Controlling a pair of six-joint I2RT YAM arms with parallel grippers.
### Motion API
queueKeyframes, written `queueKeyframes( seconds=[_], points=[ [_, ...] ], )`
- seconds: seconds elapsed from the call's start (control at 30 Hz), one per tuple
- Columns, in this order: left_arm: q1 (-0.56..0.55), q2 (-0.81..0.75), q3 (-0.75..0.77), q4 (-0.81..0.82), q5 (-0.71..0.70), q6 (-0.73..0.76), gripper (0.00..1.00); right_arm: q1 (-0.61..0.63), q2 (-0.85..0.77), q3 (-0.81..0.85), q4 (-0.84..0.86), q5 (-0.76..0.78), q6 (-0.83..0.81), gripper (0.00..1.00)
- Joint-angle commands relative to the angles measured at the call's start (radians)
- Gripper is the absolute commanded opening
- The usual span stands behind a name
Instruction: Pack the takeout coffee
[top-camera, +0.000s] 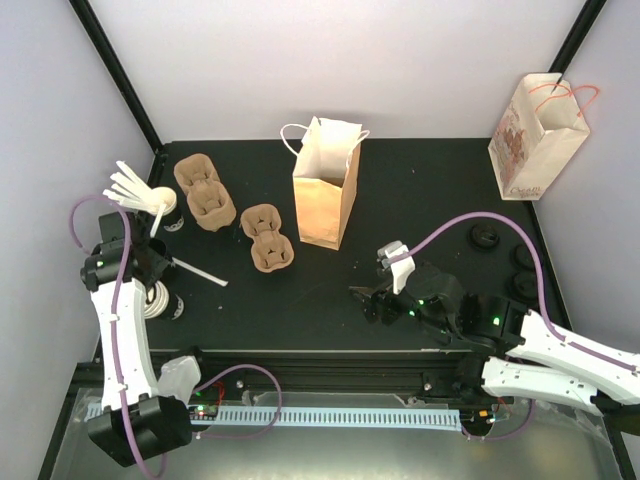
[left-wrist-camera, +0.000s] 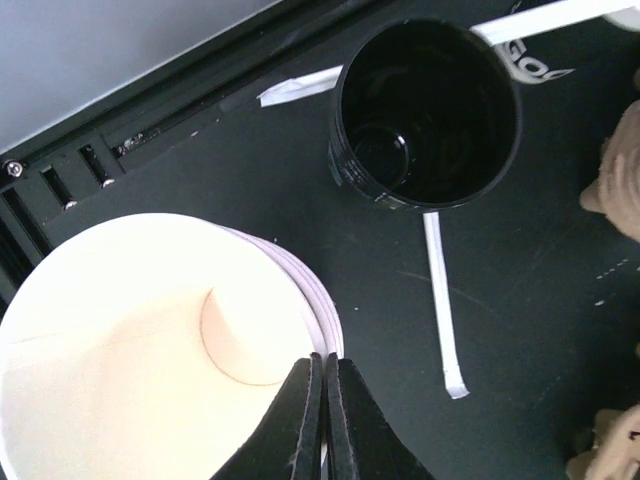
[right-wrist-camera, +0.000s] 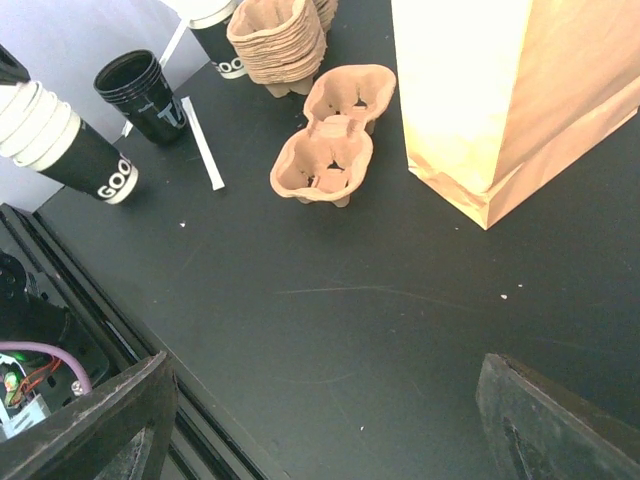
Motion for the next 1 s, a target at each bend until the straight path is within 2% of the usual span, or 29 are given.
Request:
queueKeyframes(
  seconds=[0.0, 0.3, 0.43, 0.57, 0.67, 0.73, 0.9, 0.97],
  points=[
    [0.007, -0.004, 0.103, -0.08, -0.003, -0.023, 0.02, -0.003, -0.001, 0.019, 0.021, -0.005, -0.002, 0.85],
    [0.007, 0.022, 0.158, -0.122, -0.004, -0.049, 0.01, -0.002, 0.01, 0.014, 0.022, -0.003, -0.004, 0.85],
    [0.005, 0.027, 0.141, -0.118, -0.039, -0.043, 0.02, -0.002, 0.015, 0.015, 0.023, -0.005, -0.004, 0.85],
    [-0.004, 0.009, 0.154, -0.119, -0.135, -0.029, 0.02, -0.002, 0.017, 0.016, 0.025, -0.003, -0.01, 0.85],
    [-0.004, -0.009, 0.147, -0.1, -0.095, -0.012, 0.02, -0.002, 0.021, 0.016, 0.027, -0.004, -0.014, 0.85],
    [-0.003, -0.007, 0.184, -0.128, -0.071, -0.021, 0.02, -0.002, 0.027, 0.019, 0.03, -0.007, -0.016, 0.85],
    [-0.003, -0.036, 0.314, -0.136, -0.135, 0.013, 0.02, -0.003, 0.035, 0.023, 0.028, -0.011, -0.016, 0.85],
    [-0.004, -0.055, 0.355, -0.123, -0.102, 0.033, 0.03, -0.002, 0.032, 0.023, 0.026, -0.009, -0.015, 0.85]
  ],
)
